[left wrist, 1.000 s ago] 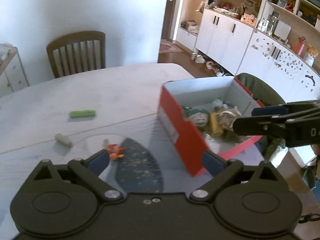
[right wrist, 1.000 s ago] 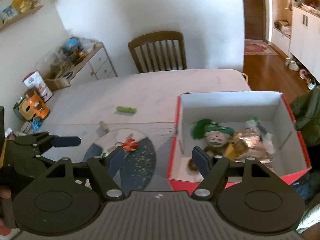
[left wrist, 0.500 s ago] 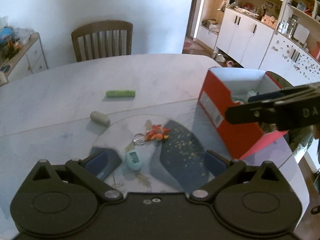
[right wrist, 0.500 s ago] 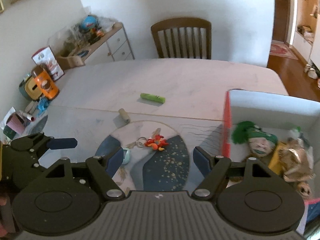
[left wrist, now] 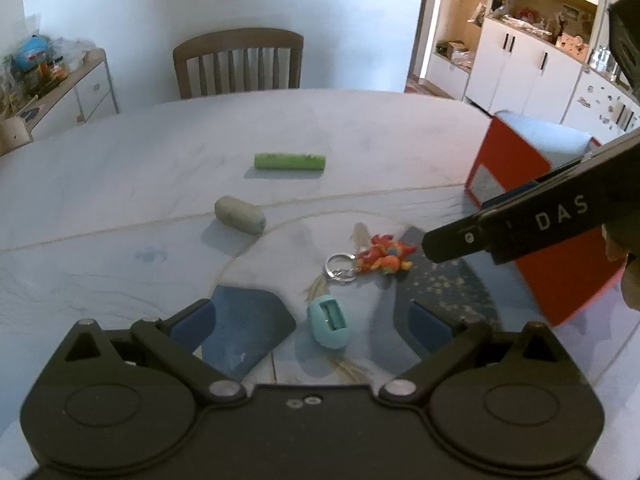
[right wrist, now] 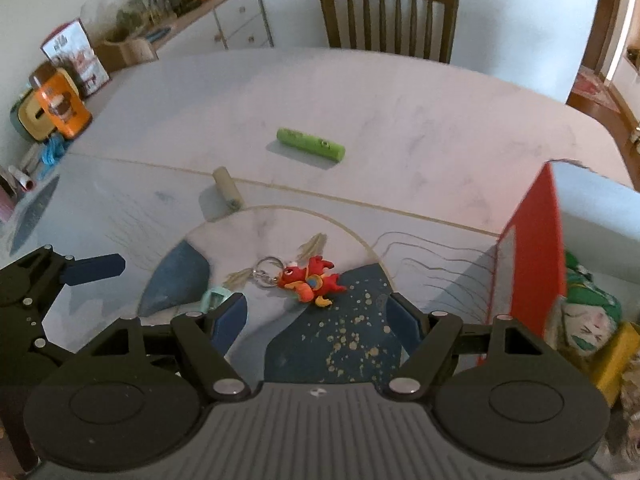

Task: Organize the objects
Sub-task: 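Withdraw both tools from the shoebox back to the table, then grasp the teal sharpener with left tool while right tool grasps the red dragon keychain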

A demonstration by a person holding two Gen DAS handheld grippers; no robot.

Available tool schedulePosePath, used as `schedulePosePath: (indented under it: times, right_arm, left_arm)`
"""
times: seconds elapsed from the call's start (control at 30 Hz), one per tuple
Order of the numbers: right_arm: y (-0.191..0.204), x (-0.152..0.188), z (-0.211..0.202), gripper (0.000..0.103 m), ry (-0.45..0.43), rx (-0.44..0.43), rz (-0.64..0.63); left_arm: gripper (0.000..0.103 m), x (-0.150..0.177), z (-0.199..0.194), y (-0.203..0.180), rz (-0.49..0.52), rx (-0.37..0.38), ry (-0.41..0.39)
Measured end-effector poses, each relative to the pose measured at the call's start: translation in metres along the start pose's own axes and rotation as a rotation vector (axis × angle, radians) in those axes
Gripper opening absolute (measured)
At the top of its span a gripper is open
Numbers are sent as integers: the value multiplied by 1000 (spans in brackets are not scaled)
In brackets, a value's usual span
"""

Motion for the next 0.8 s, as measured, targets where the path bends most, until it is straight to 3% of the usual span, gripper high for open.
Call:
schedulePosePath:
  times: [0.5, 0.7, 0.8]
  right_arm:
    - [4, -3, 61, 76, 70, -18, -113]
    - [5, -5, 69, 75, 68, -14, -123]
    - [6, -5, 72, 69, 70, -9, -131]
  left_arm:
    - [101, 12, 40, -6, 11, -37, -11]
    - [87, 16, 46, -6, 22, -56, -9]
    - [78, 16, 46, -7, 34, -71, -21]
Point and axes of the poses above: each gripper's, at about its wrist camera, not at the fingertips, and z roughly the way its jaws point, y to its left, x to its underside, the point moved 7 cm from there along z, roughly the way its jaws point, and after that the axes turned 12 degrees about -z, right-handed, at the moved point
